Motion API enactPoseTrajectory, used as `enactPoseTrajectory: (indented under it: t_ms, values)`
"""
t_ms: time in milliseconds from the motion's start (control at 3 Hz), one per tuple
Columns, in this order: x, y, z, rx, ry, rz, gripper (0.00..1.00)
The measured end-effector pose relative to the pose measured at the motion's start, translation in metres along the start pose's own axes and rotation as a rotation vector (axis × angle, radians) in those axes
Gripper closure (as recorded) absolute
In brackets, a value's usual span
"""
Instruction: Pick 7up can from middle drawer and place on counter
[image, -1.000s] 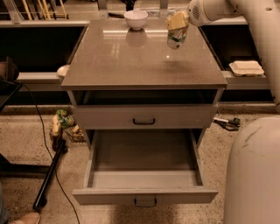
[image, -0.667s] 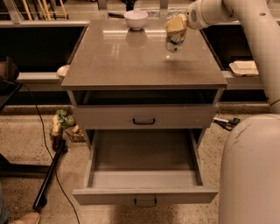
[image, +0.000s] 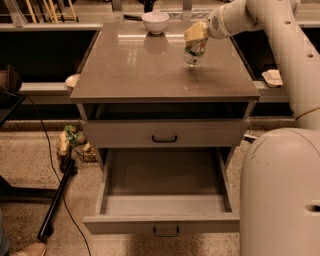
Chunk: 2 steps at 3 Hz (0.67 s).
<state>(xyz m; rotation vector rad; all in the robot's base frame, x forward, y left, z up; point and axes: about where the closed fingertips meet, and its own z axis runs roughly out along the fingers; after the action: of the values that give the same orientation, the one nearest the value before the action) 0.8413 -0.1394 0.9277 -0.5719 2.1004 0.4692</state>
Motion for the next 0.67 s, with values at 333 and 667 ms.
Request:
enactPoseTrajectory:
  t_ms: [333,667]
  values:
    - [0.004,0.001,0.012,0.002,0.011,-0.003,1.0]
    - [0.005,0.001,0.022,0.014,0.017,-0.024,1.0]
